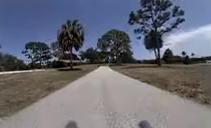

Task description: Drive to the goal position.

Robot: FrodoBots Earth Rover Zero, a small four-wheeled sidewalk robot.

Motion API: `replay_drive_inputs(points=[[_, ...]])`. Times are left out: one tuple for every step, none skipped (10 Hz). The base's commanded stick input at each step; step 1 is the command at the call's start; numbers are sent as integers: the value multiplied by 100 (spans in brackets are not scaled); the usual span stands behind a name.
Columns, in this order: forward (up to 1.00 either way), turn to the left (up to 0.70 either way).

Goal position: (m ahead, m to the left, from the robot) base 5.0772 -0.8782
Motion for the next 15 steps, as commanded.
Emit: replay_drive_inputs(points=[[100,0],[100,0],[100,0],[100,0],[100,0],[100,0],[100,0],[100,0],[100,0],[100,0],[100,0],[100,0],[100,0],[100,0],[100,0]])
